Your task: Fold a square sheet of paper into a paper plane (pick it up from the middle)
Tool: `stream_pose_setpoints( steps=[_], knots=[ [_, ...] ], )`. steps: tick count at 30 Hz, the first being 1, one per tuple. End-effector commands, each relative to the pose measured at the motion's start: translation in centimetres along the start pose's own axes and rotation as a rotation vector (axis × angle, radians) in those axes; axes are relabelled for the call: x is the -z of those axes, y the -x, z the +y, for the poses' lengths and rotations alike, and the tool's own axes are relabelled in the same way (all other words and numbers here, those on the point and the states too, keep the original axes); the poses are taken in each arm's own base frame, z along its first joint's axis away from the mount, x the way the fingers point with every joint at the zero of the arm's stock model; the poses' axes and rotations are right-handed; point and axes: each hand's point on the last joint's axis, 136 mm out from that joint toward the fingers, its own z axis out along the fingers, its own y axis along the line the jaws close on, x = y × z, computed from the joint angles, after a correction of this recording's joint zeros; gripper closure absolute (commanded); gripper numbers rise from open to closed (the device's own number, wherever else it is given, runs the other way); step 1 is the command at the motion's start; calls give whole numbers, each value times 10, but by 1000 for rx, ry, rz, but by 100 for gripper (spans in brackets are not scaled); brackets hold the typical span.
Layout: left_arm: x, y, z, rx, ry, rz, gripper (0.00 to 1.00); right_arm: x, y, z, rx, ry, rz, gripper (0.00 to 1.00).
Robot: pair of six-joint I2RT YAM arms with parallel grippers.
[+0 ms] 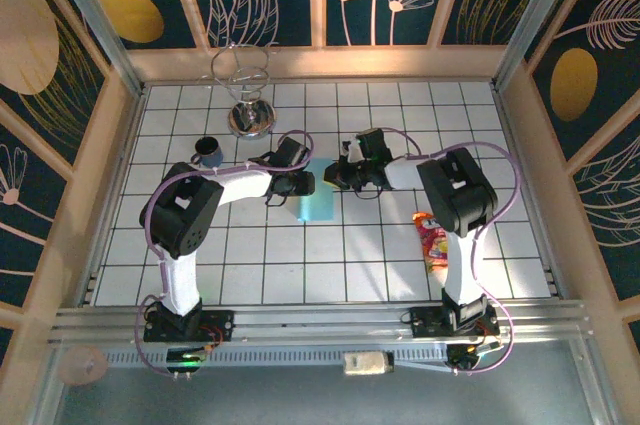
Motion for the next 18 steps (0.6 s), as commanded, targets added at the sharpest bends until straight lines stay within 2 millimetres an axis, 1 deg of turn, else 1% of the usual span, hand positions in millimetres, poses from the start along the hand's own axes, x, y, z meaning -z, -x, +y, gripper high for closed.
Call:
stream_pose_setpoints(
  steps=[1, 4, 6, 10, 12, 15, 18],
  knots=[
    [-76, -124, 94, 10, 240, 324, 52, -8, -5, -5, 9, -28, 36, 95],
    [-76, -123, 93, 12, 237, 322, 52, -10, -7, -11, 0, -52, 46, 95],
    [-76, -124, 94, 12, 238, 323, 52, -11, -11, -19, -13, -80, 56, 95],
    [-72, -120, 91, 12, 232, 315, 52, -12, -20, -48, -45, -185, 82, 96],
    [-67, -113, 88, 15, 227, 296, 52, -11, -25, -64, -58, -246, 99, 96],
    [-52, -90, 74, 36, 202, 245, 52, -9, -31, -80, -66, -310, 117, 97],
    [-24, -46, 49, 69, 153, 140, 50, -8, -37, -96, -73, -360, 133, 97]
  ],
)
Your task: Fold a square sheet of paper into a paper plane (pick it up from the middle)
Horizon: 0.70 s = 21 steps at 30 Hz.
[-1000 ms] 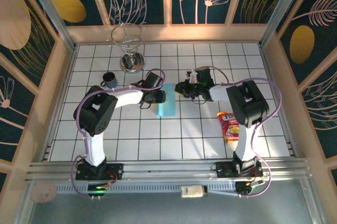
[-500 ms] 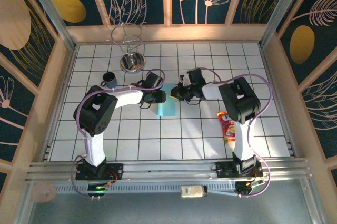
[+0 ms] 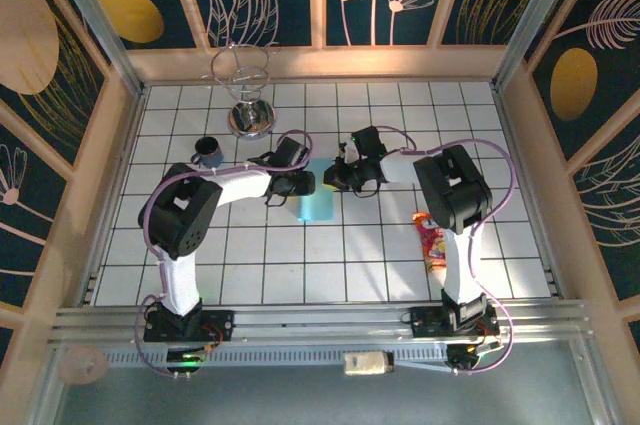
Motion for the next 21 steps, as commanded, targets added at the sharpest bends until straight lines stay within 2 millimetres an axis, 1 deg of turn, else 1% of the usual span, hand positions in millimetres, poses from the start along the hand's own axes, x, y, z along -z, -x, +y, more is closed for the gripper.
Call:
stream_pose_setpoints(
  steps=[1, 4, 6, 8, 10, 11, 13, 16, 19, 21],
  knots=[
    [-18, -33, 47, 55, 157, 104, 49, -13, -36, -86, -93, -275, 83, 97],
    [19, 15, 26, 62, 133, -27, 46, -13, -39, -95, -96, -303, 92, 97],
    [40, 40, 16, 66, 122, -98, 45, -15, -40, -98, -99, -312, 93, 97],
    [56, 55, 7, 68, 96, -145, 45, -16, -41, -100, -100, -318, 96, 97],
    [67, 63, -7, 67, 36, -160, 46, -16, -42, -103, -105, -325, 102, 97],
    [70, 64, -16, 64, -11, -158, 48, -17, -42, -104, -107, -328, 102, 97],
    [72, 60, -38, 60, -136, -129, 54, -17, -42, -106, -106, -338, 107, 97],
    [63, 42, -61, 81, -293, -45, 65, -17, -43, -109, -105, -356, 108, 97],
    [52, 26, -69, 104, -368, 23, 77, -16, -44, -111, -110, -361, 106, 97],
    [46, 18, -71, 100, -387, 56, 81, -17, -45, -112, -110, -364, 109, 98]
  ],
)
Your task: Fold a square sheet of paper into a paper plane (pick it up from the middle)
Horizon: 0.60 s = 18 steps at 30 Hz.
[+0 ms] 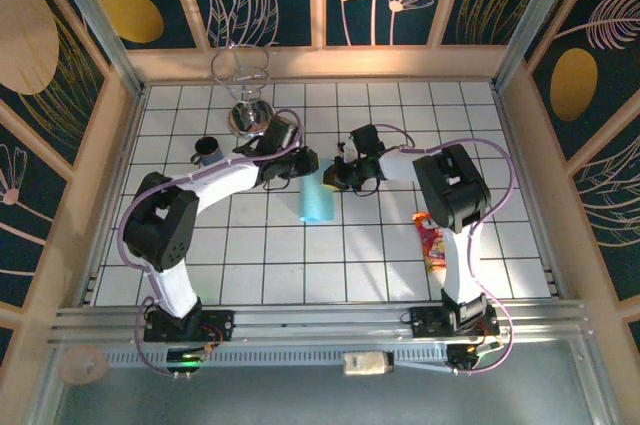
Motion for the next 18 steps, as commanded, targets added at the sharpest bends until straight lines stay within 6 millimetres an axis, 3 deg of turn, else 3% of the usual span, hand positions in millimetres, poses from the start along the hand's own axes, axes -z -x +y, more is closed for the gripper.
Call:
stream_pose_setpoints(
  steps=[1, 7, 18],
  knots=[
    [-18, -29, -7, 28, -103, 126, 83, -19, -44, -110, -123, -344, 86, 97],
    [-36, -43, 15, 34, -36, 173, 90, -20, -46, -113, -127, -359, 90, 97],
    [-56, -47, 35, 20, 62, 212, 92, -21, -52, -121, -127, -392, 100, 98]
  ],
)
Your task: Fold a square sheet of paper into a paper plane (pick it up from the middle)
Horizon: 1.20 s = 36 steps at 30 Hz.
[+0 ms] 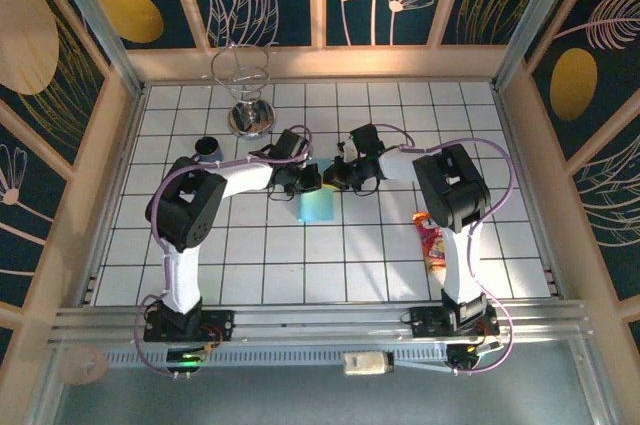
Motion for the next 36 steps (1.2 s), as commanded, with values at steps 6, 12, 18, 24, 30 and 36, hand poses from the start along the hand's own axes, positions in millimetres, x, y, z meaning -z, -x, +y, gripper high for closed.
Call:
stream_pose_setpoints(
  steps=[6, 12, 18, 24, 30, 36],
  knots=[
    [-8, 1, 9, -10, 61, 18, 92, -21, -54, -125, -118, -407, 98, 98],
    [-12, 3, 10, -9, 71, 27, 92, -21, -57, -129, -118, -420, 102, 98],
    [-12, -4, 23, -19, 123, 45, 92, -20, -61, -135, -115, -445, 109, 99],
    [-4, -18, 45, -43, 170, 89, 90, -19, -64, -141, -111, -464, 114, 99],
    [7, -29, 69, -31, 150, 127, 90, -19, -67, -145, -108, -474, 121, 99],
    [23, -28, 89, -27, 157, 131, 90, -19, -67, -146, -108, -476, 120, 99]
  ],
)
